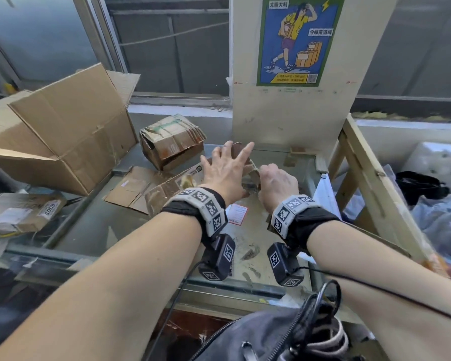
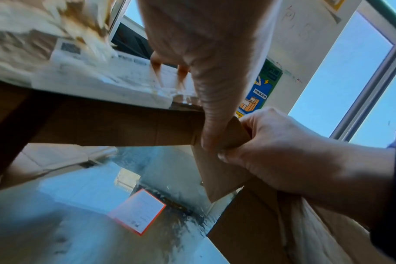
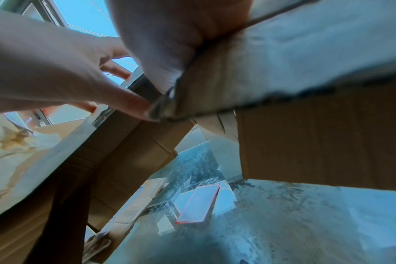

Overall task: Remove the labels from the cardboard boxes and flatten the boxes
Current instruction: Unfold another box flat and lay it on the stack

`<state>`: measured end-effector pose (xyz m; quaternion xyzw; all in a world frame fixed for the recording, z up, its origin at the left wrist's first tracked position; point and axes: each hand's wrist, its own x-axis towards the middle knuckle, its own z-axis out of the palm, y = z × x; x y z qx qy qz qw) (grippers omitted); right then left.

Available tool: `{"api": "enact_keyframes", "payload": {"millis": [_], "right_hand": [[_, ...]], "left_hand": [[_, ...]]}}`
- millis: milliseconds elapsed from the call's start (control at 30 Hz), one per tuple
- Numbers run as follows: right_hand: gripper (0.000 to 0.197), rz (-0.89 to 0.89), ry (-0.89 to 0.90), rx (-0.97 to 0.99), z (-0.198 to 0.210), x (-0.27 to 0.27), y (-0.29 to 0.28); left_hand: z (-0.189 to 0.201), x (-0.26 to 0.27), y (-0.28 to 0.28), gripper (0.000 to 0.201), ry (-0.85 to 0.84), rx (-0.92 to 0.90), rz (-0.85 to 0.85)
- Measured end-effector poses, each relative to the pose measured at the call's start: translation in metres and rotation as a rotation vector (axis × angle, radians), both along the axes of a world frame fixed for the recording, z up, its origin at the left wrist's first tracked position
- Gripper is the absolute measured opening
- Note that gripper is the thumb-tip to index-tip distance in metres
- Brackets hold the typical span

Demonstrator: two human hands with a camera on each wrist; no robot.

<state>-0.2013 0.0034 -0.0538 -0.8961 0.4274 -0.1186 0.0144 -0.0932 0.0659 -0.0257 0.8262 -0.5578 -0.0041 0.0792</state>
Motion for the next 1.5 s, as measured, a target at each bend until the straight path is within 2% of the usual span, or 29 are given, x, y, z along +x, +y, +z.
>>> {"api": "enact_keyframes", "payload": {"millis": [100, 167, 233, 300, 367, 400, 467, 567, 633, 767, 867, 900, 933, 1000, 1033, 1100, 1233, 1367, 1500], "right_hand": [[0.022, 0.014, -0.030, -0.059, -0.004, -0.006, -0.001], [0.021, -0.011, -0.068, -0.088, -0.005, -0.010, -0.004], [0.023, -0.121, -0.133, -0.035, -0.002, -0.010, -0.007], [0.033, -0.240, -0.201, 0.216, 0.007, -0.006, -0.010], [0.036, -0.233, -0.191, 0.458, 0.012, -0.003, -0.015], [0.035, -0.203, -0.168, 0.482, 0.012, -0.003, -0.017], [0.034, -0.178, -0.138, 0.407, 0.010, -0.004, -0.018], [0.035, -0.165, -0.175, 0.360, 0.003, -0.005, -0.019], [0.044, -0.114, -0.258, 0.426, -0.004, -0.004, -0.020], [0.087, -0.040, -0.495, 0.702, -0.005, -0.007, -0.024], [0.091, 0.018, -0.681, 0.944, -0.001, -0.012, -0.028], [0.087, 0.021, -0.722, 1.026, 0.000, -0.013, -0.029], [0.072, 0.022, -0.766, 1.115, 0.002, -0.015, -0.029], [0.021, -0.036, -0.940, 1.255, 0.007, -0.016, -0.028], [0.005, -0.097, -1.026, 1.265, 0.008, -0.018, -0.029], [0.020, -0.204, -1.038, 1.195, 0.001, -0.017, -0.035], [0.020, -0.290, -0.961, 1.028, -0.013, -0.015, -0.041], [0.025, -0.328, -1.020, 1.015, -0.006, -0.013, -0.039], [0.024, -0.353, -1.092, 1.080, -0.001, -0.007, -0.036]], "left_hand": [[0.001, -0.006, -0.005, 0.073, 0.028, -0.100, 0.025], [0.005, -0.008, -0.007, 0.063, 0.076, -0.173, 0.003], [0.008, -0.012, -0.010, 0.060, 0.088, -0.236, -0.026], [0.008, -0.016, -0.013, 0.059, 0.111, -0.293, -0.042], [0.007, -0.018, -0.014, 0.059, 0.136, -0.323, -0.039], [0.007, -0.018, -0.013, 0.058, 0.140, -0.326, -0.037], [0.007, -0.016, -0.010, 0.055, 0.114, -0.320, -0.049], [0.009, -0.012, -0.008, 0.048, 0.081, -0.334, -0.066], [0.011, -0.010, -0.009, 0.048, 0.107, -0.334, -0.066], [0.004, -0.005, -0.005, 0.052, 0.107, -0.312, -0.090], [0.000, -0.003, -0.003, 0.054, 0.082, -0.312, -0.092], [0.001, -0.003, -0.003, 0.054, 0.074, -0.318, -0.094], [0.001, -0.003, -0.003, 0.053, 0.071, -0.326, -0.097], [0.001, -0.002, -0.003, 0.050, 0.078, -0.333, -0.095], [0.001, -0.001, -0.003, 0.050, 0.086, -0.333, -0.089], [-0.001, -0.001, -0.003, 0.049, 0.100, -0.343, -0.080], [-0.001, -0.002, -0.004, 0.046, 0.109, -0.370, -0.087], [-0.002, -0.001, -0.006, 0.050, 0.104, -0.320, -0.114], [0.000, -0.007, -0.008, 0.068, 0.072, -0.224, -0.050]]}}
